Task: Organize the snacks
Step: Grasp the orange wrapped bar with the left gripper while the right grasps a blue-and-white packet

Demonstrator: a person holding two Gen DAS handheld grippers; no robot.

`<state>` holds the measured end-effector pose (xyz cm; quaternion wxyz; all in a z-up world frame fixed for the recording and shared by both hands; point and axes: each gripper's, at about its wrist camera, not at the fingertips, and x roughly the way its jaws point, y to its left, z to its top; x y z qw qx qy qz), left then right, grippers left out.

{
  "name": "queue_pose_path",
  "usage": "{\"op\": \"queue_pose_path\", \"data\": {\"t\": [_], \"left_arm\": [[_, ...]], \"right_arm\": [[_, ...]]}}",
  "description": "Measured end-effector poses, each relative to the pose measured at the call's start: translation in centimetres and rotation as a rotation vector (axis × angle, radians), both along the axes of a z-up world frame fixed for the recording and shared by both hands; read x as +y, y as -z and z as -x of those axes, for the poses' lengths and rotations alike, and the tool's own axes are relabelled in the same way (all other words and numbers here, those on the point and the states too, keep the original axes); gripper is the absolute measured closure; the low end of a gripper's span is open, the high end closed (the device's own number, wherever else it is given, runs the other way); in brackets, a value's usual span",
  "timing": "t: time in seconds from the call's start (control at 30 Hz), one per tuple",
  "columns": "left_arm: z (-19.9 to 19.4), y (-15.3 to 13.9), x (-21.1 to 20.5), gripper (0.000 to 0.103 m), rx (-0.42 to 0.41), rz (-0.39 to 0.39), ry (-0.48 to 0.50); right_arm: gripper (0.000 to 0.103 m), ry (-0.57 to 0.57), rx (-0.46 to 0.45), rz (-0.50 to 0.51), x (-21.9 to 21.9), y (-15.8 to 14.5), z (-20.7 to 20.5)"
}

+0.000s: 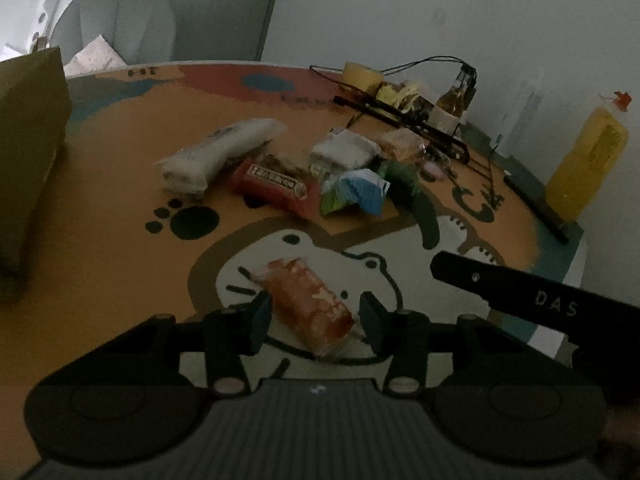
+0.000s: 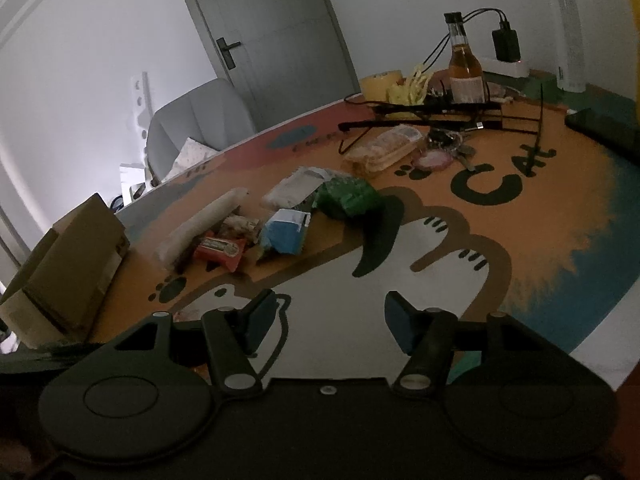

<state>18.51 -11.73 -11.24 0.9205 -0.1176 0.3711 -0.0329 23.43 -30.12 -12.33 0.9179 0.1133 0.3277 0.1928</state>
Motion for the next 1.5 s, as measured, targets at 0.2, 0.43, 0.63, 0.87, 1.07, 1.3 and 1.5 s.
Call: {"op": "queue_pose_path", "data": {"t": [0.2,0.43,0.63,0.87,1.07,1.3,1.5], "left_arm": [[-0.9,0.3,0.0,0.082,-0.012,-0.048,-0.024],[-1.4,0.0,1.9,0.085,-0.034,-0.042,-0.068],[-1.7,-0.6,3.7,0.085,-0.049,-0.042,-0.095],[-2.0,-1.0,5.5,0.085,-0.054,-0.027,-0.114],[-1.9,-1.0,6.8,0.085,-0.053,-0.011,-0.128],[-1.8,-1.2,7.5,0.085,-0.065,0.009,-0.133],[-1.1,-1.9,7.7,0.085,-0.093,0.017,-0.139]], "right_arm": [[0.043,0.004,0.008,-0.01,-0.1,0.3,-0.6],[0.044,-0.011,0.007,-0.02,0.8,0.2,-1.9],[0.044,-0.037,0.007,-0.024,2.5,-0.2,-3.6],[0.043,-0.051,0.017,-0.026,4.5,-0.3,-5.8],[0.043,-0.043,0.029,-0.023,5.6,-0.2,-7.3],[0.078,-0.037,0.043,0.015,6.0,0.3,-7.3],[0.083,-0.04,-0.011,0.009,5.6,-1.0,-5.7]]}}
